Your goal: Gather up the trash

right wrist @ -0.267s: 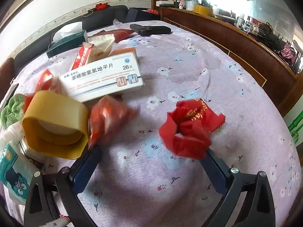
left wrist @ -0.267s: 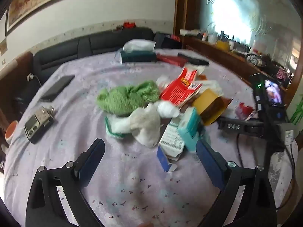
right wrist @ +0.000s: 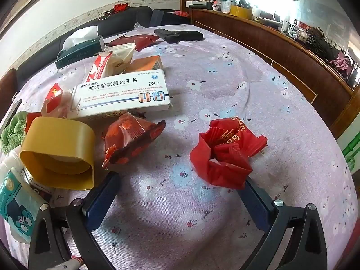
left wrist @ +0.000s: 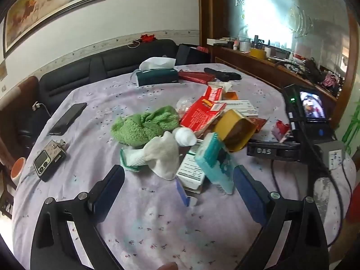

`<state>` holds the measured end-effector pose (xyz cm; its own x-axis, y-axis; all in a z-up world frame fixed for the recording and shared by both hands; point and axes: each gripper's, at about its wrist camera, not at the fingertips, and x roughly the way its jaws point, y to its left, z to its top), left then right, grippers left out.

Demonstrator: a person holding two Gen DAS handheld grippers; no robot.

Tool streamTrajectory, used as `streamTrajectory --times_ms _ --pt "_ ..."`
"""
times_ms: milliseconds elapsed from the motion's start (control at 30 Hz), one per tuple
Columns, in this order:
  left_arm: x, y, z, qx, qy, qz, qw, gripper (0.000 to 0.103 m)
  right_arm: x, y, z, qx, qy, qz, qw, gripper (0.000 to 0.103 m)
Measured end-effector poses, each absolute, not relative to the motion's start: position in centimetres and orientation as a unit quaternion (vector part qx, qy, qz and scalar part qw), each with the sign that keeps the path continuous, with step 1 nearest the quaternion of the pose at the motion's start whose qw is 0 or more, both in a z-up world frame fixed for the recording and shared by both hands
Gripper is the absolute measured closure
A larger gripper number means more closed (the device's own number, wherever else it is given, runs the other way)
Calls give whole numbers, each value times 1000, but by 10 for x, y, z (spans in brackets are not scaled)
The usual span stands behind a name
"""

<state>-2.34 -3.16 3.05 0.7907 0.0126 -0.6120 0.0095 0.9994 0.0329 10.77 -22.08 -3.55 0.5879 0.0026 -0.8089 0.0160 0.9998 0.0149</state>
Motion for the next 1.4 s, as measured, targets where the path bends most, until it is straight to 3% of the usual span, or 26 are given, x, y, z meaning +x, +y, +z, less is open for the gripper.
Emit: streamTrajectory --times_ms 1000,1400 --pt "-44 -5 38 -5 326 21 945 7 109 -222 -37 5 464 7 886 1" --pt "-74 -27 71 -1 298 15 954 7 -60 -260 65 41 321 14 946 1"
